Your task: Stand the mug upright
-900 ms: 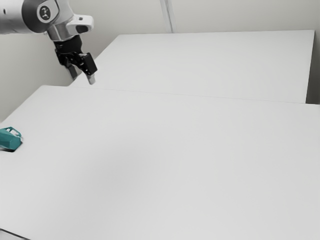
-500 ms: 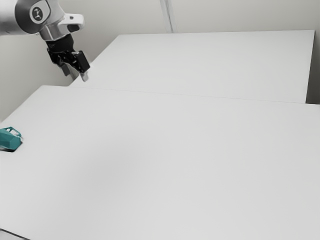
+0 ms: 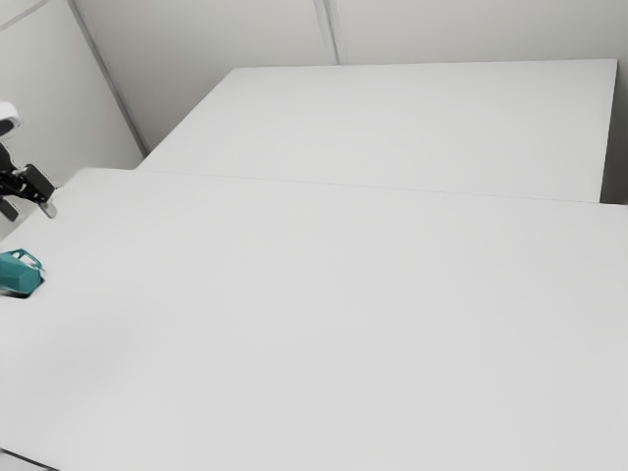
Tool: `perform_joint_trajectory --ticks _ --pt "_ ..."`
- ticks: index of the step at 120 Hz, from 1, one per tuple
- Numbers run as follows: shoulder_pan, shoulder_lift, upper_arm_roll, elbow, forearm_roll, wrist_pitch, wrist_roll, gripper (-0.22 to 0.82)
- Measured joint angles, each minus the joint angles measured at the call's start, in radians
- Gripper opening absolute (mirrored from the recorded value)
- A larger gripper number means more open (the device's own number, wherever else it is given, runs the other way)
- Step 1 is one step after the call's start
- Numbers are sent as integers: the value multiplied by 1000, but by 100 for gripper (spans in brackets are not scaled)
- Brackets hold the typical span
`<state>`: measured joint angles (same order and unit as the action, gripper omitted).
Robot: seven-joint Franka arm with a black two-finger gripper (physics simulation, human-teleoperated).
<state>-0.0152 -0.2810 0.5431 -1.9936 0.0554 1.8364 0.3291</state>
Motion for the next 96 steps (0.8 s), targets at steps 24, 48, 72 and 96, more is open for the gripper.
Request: perform_joint_trajectory --ticks 24,48,72,96 --pt "4 -34 216 -26 -13 68 101 60" --pt "7 -27 358 -30 -52 143 246 60" --pt "8 -13 482 -30 -87 197 387 61" --pt "426 229 146 -22 -315 221 554 60"
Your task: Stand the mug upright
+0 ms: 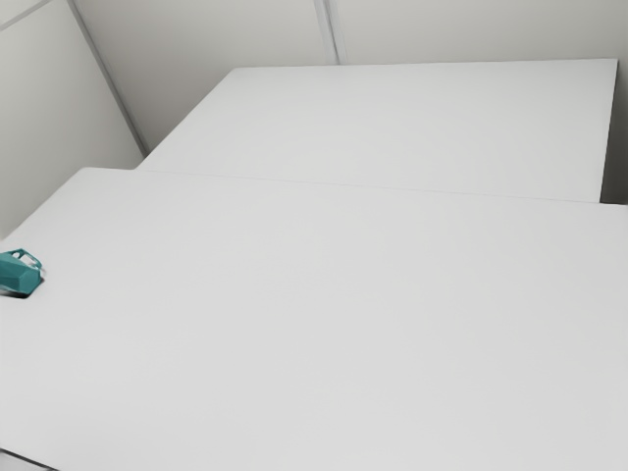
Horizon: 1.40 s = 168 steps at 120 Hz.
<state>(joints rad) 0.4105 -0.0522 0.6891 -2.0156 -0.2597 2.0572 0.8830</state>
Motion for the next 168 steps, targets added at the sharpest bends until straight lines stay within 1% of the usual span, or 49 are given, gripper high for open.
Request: perform_joint_trajectory --ticks 11,15,22,28,32,36,43,56,67,76,90,108,121,140,148,168 --pt "205 39 -176 1 -117 3 97 60" --pt "295 60 -251 1 -167 2 137 60" --pt "495 109 -424 14 -255 -5 213 60" --pt "659 158 -548 50 -314 -15 278 60" --pt "760 198 -609 86 -342 -24 319 60" --pt "834 233 -643 115 -365 -31 359 60" --pt "913 287 -670 166 -406 -46 430 60" --pt "993 391 -690 267 -462 -100 551 59" --pt "1014 506 -706 386 -491 -167 642 59" --pt "1021 579 -715 464 -504 -214 708 59" --pt "1065 662 -793 540 -514 -258 795 59" --pt "1079 746 -860 604 -535 -261 882 59" --pt "1109 790 -919 634 -552 -248 933 59" --pt "1141 841 -956 661 -585 -236 992 59" --pt "1146 876 -960 697 -607 -233 1012 59" --pt "1154 949 -1004 758 -644 -228 1050 59"
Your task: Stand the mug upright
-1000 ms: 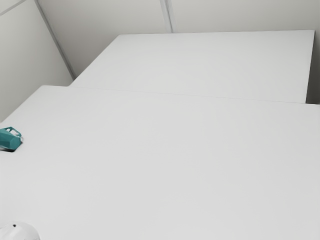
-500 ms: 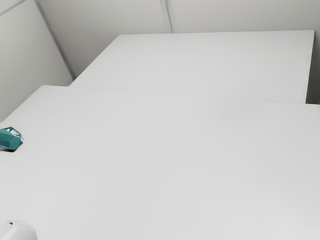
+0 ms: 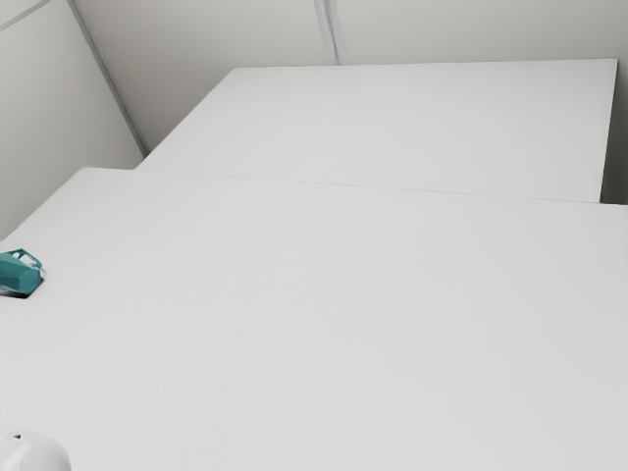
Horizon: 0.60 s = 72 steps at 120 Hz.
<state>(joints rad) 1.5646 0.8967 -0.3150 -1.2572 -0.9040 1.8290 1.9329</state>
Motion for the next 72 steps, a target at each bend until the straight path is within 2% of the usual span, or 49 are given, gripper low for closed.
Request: perform_joint_trajectory --ticks 31,72 --pt "-17 66 -85 45 -32 27 28 59" --pt "-47 77 -116 31 -32 46 48 59"
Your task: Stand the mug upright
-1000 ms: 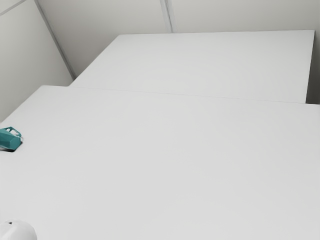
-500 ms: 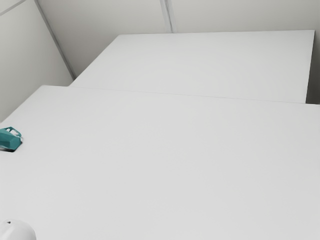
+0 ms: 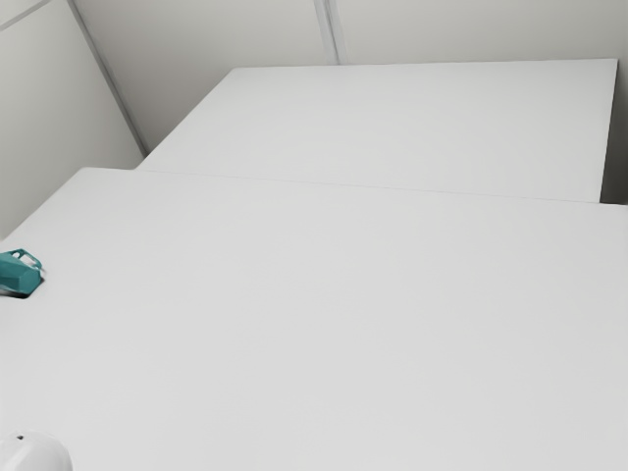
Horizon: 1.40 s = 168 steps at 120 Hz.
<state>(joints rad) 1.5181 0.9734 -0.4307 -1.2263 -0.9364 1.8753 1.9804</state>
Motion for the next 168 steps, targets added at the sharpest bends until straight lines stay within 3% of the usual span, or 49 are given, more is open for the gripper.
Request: perform_joint_trajectory --ticks 68,129,140,157,168 --pt "-2 26 10 8 1 5 22 58" --pt "-78 63 10 63 -12 38 27 57" --pt "-88 62 10 67 -18 40 27 49" --pt "-106 59 8 91 -22 43 27 18" --pt "-119 57 5 115 -23 43 26 3"
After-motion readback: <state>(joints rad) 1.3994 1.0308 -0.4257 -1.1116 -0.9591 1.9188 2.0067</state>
